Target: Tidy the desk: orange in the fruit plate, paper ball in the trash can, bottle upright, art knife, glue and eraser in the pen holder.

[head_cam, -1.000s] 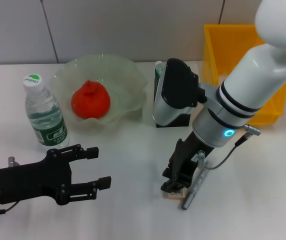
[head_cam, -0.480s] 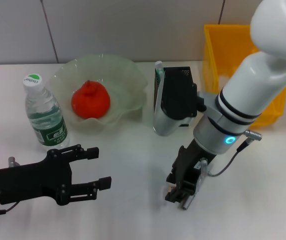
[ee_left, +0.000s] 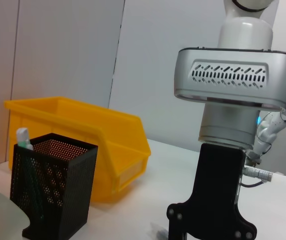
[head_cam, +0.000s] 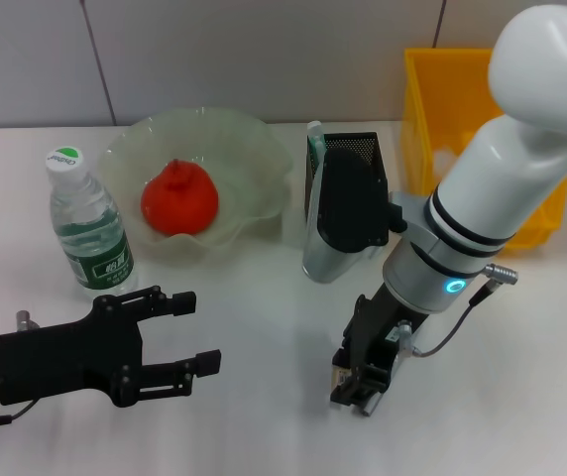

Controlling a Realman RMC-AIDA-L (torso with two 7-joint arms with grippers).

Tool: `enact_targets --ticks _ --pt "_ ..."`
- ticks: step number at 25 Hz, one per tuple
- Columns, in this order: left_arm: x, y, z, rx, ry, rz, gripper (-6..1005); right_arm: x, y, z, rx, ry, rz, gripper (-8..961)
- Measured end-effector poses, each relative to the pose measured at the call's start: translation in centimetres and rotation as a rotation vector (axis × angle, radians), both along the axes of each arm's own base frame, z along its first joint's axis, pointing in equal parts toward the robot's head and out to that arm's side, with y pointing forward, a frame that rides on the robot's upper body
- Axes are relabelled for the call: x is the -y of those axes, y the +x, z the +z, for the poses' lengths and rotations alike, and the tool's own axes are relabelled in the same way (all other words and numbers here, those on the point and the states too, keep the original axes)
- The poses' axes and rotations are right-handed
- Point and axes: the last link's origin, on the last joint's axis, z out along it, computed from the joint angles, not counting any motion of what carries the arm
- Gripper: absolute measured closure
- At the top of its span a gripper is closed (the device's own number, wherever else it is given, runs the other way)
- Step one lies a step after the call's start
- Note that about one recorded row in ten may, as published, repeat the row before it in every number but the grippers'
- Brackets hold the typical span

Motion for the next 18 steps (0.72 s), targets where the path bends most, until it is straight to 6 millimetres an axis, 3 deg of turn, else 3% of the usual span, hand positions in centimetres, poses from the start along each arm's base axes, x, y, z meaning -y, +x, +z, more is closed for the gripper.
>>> enact_targets --ticks 4,12,18 --pt "-0.1 0.1 0.0 0.000 0.001 -0.004 186 -0.1 0.0 0.0 0.001 0.004 0.005 515" --pt "-0.2 0.2 0.0 0.001 0.004 -0.006 187 -0.1 0.0 -0.1 0.008 0.004 0.012 620" --pt "-0.4 0.3 0.1 0.002 0.007 -0.010 187 -0.6 -1.2 0.7 -0.056 0.030 -0.016 703"
